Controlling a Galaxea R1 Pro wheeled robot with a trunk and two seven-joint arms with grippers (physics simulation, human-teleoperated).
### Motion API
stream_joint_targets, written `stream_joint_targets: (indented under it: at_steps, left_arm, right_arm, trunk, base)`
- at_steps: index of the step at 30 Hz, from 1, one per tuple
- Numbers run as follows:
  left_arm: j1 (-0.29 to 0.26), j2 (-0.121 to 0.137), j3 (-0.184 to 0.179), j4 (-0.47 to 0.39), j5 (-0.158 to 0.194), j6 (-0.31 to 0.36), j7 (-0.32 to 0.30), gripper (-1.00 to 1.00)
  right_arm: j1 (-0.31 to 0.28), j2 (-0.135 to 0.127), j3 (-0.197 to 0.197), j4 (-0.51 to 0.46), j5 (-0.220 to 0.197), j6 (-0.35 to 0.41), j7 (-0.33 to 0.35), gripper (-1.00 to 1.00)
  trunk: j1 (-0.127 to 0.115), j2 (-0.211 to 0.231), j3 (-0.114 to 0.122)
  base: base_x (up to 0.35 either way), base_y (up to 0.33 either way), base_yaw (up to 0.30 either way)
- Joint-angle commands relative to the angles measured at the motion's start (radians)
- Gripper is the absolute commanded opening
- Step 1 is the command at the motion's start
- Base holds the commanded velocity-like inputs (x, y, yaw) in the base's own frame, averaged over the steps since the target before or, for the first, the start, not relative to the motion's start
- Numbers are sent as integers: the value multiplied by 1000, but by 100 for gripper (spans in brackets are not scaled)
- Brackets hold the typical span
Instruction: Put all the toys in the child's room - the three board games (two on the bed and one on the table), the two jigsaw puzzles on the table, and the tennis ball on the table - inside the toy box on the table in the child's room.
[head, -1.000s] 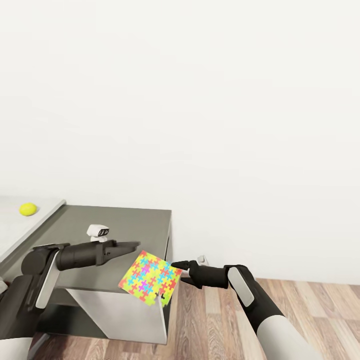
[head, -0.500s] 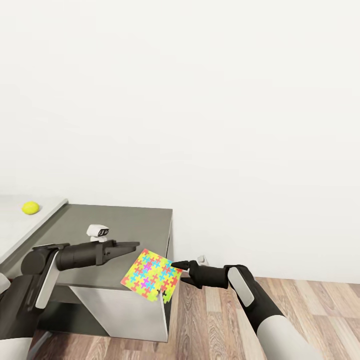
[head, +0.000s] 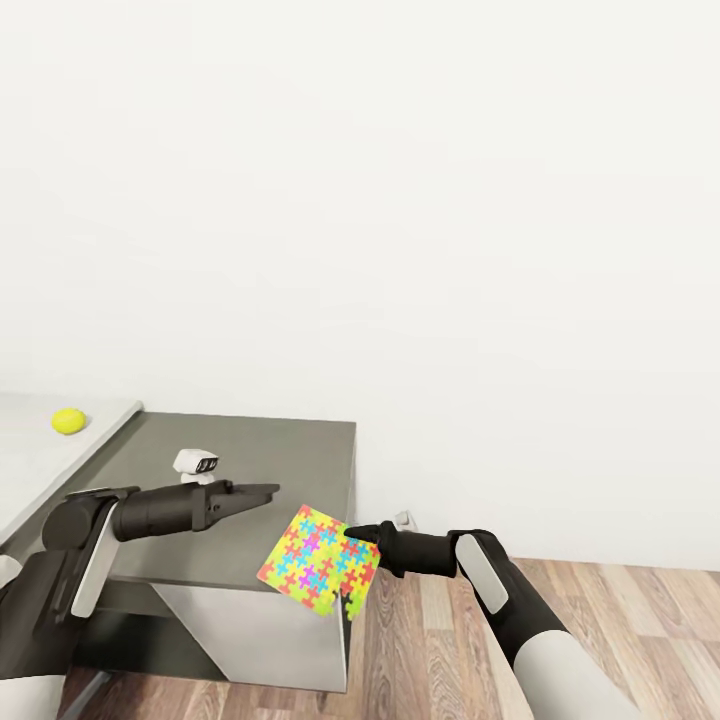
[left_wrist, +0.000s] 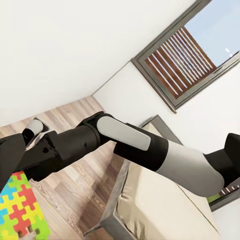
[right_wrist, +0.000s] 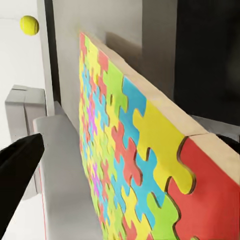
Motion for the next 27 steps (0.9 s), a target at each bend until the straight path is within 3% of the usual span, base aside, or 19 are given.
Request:
stream_joint_targets:
  at_steps: [1, 8, 13, 27]
  left_arm:
    - [0, 0, 0, 0, 1, 11, -2, 100]
    - [6, 5, 7, 0, 1, 10, -30, 100]
    - [8, 8, 16, 0, 1, 10, -90, 100]
    - [8, 9, 18, 0, 1, 12, -99, 100]
  right_arm:
    - [-1, 0, -1, 0, 6, 2, 6, -100]
    - [-1, 0, 0, 0, 4, 3, 7, -100]
    - [-1, 0, 0, 0, 4, 4, 7, -100]
    - [-1, -4, 0, -4, 5, 3, 8, -100]
  trunk:
    - [0, 0, -1]
    - [0, 0, -1]
    - [-19, 35, 15]
    - [-73, 133, 59]
  base:
    - [16, 25, 0]
    - [4, 6, 0]
    - [0, 0, 0]
    - [0, 0, 0]
